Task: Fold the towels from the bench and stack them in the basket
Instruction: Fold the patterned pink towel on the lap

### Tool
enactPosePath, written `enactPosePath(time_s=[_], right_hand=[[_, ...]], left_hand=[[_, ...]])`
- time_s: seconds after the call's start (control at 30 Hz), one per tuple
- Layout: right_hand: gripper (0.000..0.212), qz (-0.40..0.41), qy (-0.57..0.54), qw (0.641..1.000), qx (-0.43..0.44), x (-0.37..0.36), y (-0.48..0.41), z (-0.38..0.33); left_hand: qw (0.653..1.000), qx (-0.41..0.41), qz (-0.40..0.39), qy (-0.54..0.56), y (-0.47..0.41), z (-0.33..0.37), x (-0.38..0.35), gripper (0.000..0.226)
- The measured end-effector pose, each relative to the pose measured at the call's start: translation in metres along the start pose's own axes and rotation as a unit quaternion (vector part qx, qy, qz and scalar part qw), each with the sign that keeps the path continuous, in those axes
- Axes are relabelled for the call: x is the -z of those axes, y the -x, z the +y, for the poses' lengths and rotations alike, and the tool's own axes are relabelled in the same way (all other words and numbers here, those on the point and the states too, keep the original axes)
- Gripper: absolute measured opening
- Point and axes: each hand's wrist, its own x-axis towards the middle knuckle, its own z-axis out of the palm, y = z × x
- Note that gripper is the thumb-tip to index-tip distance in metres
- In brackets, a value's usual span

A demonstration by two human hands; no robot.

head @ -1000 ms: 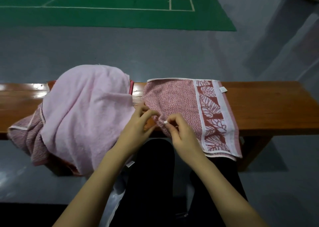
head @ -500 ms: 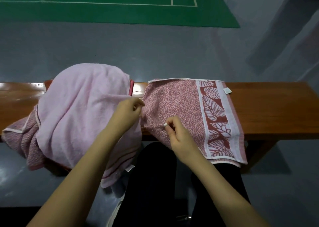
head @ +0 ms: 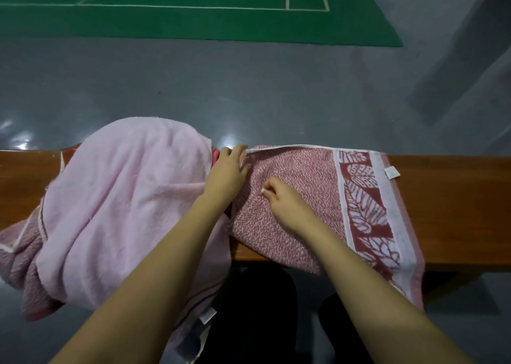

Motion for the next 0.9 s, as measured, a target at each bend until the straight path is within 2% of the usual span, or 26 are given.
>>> enactPosePath(time_s=[0.1, 0.23, 0.33, 0.4, 0.47, 0.57, 0.77, 0.83, 0.9], right_hand=[[0.012, 0.005, 0.039, 0.999, 0.023, -0.002, -0.007, 0.005], [0.011, 0.032, -0.005, 0.998, 0.048, -0.006, -0.006, 0.021], [0.011, 0.033, -0.025, 0.998, 0.057, -0.006, -0.007, 0.027], [0.01, 0.033, -0.028, 0.997, 0.059, -0.006, -0.008, 0.027], [0.011, 0.031, -0.038, 0.997, 0.06, -0.007, -0.007, 0.027], [0.013, 0.022, -0.051, 0.997, 0.059, -0.007, -0.004, 0.028], [0.012, 0.009, -0.06, 0.996, 0.064, -0.008, 0.008, 0.031], [0.012, 0.001, -0.063, 0.996, 0.064, -0.01, 0.011, 0.03], [0.011, -0.001, -0.06, 0.996, 0.063, -0.011, 0.012, 0.03]], left_hand=[[1.0, -0.018, 0.004, -0.01, -0.013, -0.003, -0.003, 0.035], [0.998, -0.024, 0.012, 0.048, -0.029, -0.002, -0.002, 0.017], [0.993, -0.038, -0.07, 0.084, -0.037, -0.002, 0.004, 0.029], [0.992, -0.053, -0.106, 0.034, -0.045, -0.004, 0.007, 0.027], [0.994, -0.045, -0.098, 0.002, -0.054, -0.004, 0.014, 0.023], [0.995, -0.007, -0.099, 0.019, -0.063, -0.001, 0.026, 0.02], [0.988, 0.02, -0.152, -0.008, -0.068, 0.0, 0.031, 0.024], [0.992, 0.023, -0.119, -0.018, -0.07, -0.001, 0.035, 0.023], [0.998, 0.042, -0.048, 0.008, -0.07, 0.0, 0.034, 0.018]])
